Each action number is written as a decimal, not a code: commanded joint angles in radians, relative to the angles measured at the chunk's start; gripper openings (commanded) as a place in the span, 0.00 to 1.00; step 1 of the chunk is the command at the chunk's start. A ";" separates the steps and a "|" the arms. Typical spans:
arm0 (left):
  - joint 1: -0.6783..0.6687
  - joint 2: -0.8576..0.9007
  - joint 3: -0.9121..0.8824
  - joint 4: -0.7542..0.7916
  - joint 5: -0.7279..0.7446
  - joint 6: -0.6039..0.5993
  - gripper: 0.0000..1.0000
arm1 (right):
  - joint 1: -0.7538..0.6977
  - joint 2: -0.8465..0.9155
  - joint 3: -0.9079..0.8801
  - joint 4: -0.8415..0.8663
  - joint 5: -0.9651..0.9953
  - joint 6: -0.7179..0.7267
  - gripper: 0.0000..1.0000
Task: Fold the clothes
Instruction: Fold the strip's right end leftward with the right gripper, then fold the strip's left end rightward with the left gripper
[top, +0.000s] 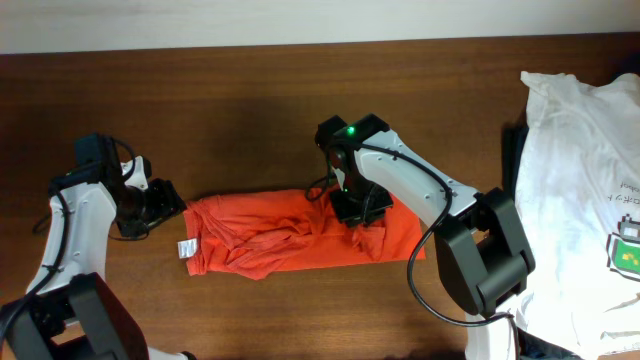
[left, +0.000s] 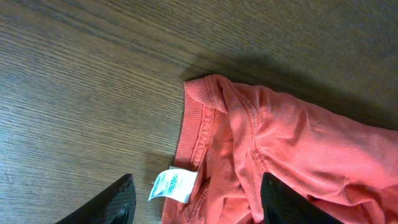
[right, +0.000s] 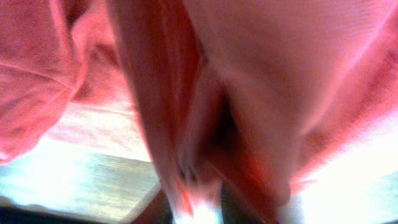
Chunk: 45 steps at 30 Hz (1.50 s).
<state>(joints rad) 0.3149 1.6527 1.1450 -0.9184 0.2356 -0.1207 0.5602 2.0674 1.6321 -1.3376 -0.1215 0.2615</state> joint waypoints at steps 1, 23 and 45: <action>0.004 -0.016 0.014 0.002 0.011 0.002 0.64 | 0.011 0.000 0.009 -0.001 -0.053 0.008 0.38; 0.004 -0.016 0.014 0.005 0.011 0.002 0.64 | 0.032 -0.005 -0.156 0.120 -0.153 -0.097 0.36; -0.116 0.047 -0.049 0.062 0.073 0.267 0.83 | -0.208 -0.312 -0.012 -0.079 0.048 -0.039 0.45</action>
<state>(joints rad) 0.2344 1.6588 1.1301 -0.8684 0.2810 0.0338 0.3828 1.7569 1.6138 -1.4033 -0.0956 0.2043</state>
